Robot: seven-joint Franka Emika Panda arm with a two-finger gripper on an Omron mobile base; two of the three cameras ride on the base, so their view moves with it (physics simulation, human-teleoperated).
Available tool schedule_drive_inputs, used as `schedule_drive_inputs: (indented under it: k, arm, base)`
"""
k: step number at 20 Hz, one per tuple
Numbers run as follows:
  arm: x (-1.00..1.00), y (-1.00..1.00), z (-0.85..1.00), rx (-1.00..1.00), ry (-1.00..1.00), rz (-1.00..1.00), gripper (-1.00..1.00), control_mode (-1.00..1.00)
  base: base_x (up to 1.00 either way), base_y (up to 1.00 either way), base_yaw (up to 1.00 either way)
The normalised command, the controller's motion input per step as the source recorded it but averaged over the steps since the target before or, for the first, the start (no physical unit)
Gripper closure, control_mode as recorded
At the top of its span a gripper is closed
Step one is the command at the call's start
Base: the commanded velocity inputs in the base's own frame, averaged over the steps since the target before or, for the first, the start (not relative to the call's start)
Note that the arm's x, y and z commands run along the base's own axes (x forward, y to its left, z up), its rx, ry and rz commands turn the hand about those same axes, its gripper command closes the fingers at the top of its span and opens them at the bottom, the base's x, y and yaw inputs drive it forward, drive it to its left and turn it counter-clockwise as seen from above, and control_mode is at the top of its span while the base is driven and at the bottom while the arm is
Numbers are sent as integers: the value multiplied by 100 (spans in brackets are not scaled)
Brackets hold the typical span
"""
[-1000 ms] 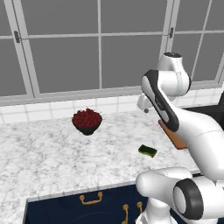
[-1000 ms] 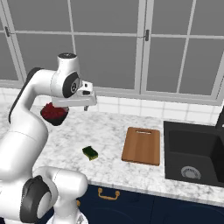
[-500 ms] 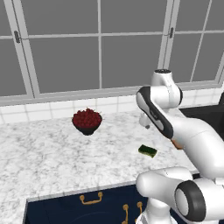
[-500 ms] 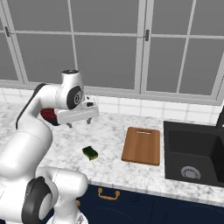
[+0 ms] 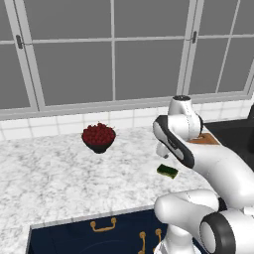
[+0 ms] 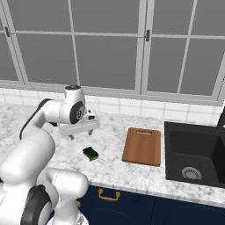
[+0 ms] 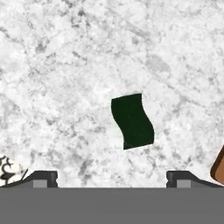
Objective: Pick up the sponge from the counter and clean the cutting board by briefly scrubbing or pressing down on the cutting board. Once finished, release the sponge.
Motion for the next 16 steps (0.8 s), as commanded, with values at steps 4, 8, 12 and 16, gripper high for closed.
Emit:
schedule_drive_inputs:
  k: [4,8,12,16]
  arm:
    - [0,0,-71,9,0,0,-100,-100]
    - [25,0,-36,1,0,-3,-100,-100]
    - [52,0,-35,0,0,-5,-100,-100]
    - [32,0,-28,0,0,0,-100,-100]
  base:
    - [0,0,0]
    - [0,0,0]
    - [0,0,0]
    - [0,0,0]
